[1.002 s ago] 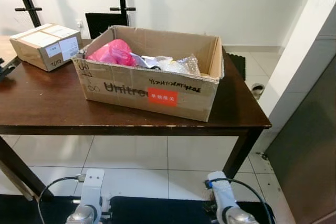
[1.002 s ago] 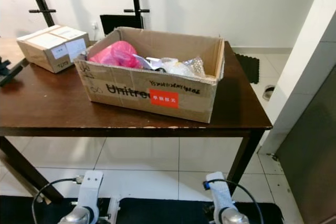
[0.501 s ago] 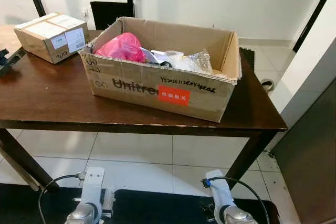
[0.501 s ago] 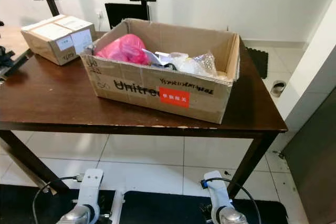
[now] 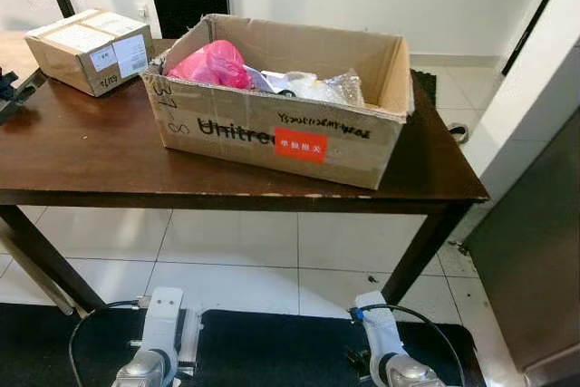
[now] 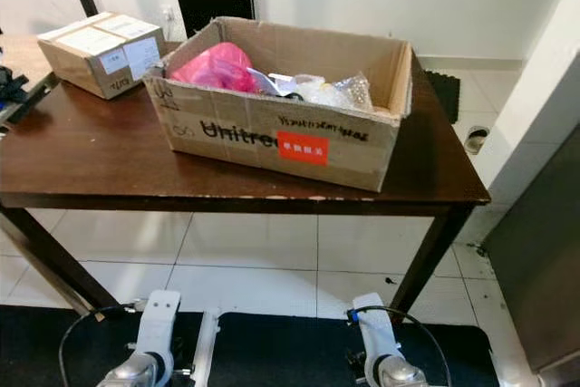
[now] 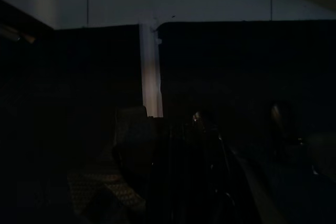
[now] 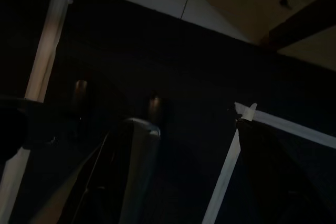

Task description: Picking trash to rubbish bin

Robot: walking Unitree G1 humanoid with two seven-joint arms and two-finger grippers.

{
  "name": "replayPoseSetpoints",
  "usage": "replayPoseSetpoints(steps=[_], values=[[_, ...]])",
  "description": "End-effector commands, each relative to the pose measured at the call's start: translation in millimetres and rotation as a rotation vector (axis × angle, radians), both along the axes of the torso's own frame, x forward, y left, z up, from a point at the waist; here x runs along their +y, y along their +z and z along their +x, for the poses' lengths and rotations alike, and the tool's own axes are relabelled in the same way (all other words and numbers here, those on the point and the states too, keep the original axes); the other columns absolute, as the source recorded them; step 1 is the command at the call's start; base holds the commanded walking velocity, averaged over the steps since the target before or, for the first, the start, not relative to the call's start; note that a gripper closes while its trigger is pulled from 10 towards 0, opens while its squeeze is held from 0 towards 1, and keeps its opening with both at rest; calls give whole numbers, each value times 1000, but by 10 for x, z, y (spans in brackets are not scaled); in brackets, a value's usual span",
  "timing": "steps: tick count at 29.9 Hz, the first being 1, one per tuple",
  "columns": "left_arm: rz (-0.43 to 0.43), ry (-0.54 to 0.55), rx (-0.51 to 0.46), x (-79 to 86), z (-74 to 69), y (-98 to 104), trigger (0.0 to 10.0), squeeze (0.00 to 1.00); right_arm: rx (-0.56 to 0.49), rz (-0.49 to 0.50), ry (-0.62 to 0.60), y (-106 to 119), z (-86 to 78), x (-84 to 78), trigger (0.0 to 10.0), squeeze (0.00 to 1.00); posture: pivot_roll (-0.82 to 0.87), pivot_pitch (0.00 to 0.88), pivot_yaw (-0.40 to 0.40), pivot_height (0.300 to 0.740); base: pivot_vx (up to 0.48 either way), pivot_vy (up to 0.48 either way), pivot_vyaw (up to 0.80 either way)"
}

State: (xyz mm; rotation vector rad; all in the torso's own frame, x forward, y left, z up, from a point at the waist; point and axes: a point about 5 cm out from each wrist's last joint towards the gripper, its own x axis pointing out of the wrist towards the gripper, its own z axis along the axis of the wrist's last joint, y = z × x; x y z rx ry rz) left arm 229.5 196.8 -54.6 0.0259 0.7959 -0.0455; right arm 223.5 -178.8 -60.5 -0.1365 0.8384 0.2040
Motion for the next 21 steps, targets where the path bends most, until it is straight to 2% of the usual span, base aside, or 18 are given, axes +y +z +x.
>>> replayPoseSetpoints(steps=[1, 7, 21], values=[[-4, 4, 38, -4, -89, -62, 10000, 0, 9, 1, -11, -11, -15, -2, 10000, 0, -90, 97, 26, 740, -304, 0, 0], [-7, 7, 42, -16, -104, -73, 10000, 0, 8, 2, -16, -15, -30, -27, 10000, 0, -89, 103, 25, 740, -277, 0, 0], [-19, 20, 34, 5, -55, -38, 10000, 0, 4, 17, -3, -1, 6, 48, 10000, 0, -83, 115, 15, 740, 0, 0, 0]])
